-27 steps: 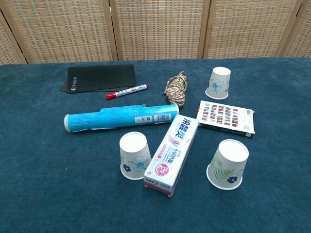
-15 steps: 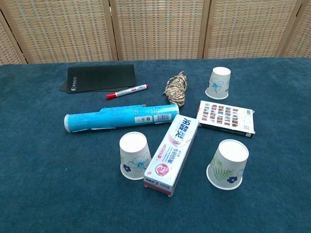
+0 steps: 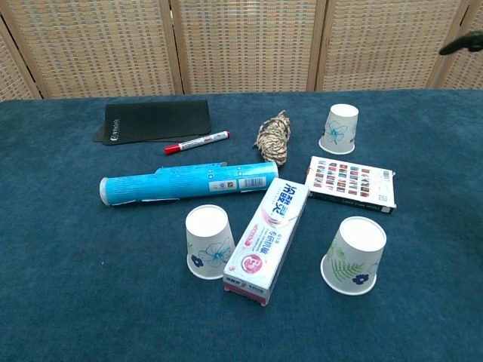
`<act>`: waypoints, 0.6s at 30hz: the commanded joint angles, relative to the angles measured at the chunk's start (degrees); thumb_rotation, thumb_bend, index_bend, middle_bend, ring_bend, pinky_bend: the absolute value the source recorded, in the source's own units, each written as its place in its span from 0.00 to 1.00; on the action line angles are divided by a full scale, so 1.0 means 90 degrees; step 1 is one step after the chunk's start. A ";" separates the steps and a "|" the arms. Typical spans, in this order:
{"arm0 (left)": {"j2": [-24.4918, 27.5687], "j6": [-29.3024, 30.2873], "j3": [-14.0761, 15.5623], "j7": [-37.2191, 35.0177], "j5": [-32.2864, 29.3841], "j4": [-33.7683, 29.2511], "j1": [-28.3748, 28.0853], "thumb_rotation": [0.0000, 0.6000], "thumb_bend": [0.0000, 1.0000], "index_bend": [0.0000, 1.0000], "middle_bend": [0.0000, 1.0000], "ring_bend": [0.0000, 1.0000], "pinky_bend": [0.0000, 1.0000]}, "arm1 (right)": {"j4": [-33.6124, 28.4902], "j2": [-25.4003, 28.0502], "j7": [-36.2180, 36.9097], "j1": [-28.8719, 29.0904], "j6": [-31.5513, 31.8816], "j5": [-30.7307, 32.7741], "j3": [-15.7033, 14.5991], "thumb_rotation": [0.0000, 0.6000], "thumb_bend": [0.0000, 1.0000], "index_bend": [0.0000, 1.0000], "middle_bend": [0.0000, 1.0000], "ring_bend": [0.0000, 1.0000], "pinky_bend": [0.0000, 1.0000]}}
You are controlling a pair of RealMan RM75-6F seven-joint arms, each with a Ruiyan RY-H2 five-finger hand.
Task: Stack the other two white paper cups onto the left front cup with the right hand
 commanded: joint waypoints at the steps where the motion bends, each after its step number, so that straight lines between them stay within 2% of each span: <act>1: -0.0070 -0.0132 -0.0086 0.0122 -0.0189 0.0002 -0.0088 1.00 0.00 0.00 0.00 0.00 0.00 | 0.0796 -0.0482 0.0270 0.1078 -0.1085 0.0800 0.0613 1.00 0.00 0.00 0.00 0.00 0.00; 4: -0.0115 -0.0214 -0.0150 0.0150 -0.0309 0.0028 -0.0156 1.00 0.00 0.00 0.00 0.00 0.00 | 0.1515 -0.0953 0.0240 0.1668 -0.1656 0.1256 0.0775 1.00 0.00 0.02 0.01 0.00 0.00; 8: -0.0165 -0.0252 -0.0232 0.0185 -0.0457 0.0068 -0.0204 1.00 0.00 0.00 0.00 0.00 0.00 | 0.2134 -0.1369 0.0180 0.2133 -0.2100 0.1603 0.0845 1.00 0.00 0.03 0.02 0.00 0.00; 13: -0.0240 -0.0387 -0.0374 0.0301 -0.0826 0.0117 -0.0299 1.00 0.00 0.00 0.00 0.00 0.00 | 0.3597 -0.2264 0.0000 0.2923 -0.2827 0.2146 0.0809 1.00 0.04 0.05 0.08 0.03 0.00; 18: -0.0276 -0.0496 -0.0466 0.0446 -0.1167 0.0120 -0.0357 1.00 0.00 0.00 0.00 0.00 0.00 | 0.4899 -0.3025 0.0014 0.3366 -0.3304 0.2410 0.0690 1.00 0.14 0.13 0.19 0.13 0.13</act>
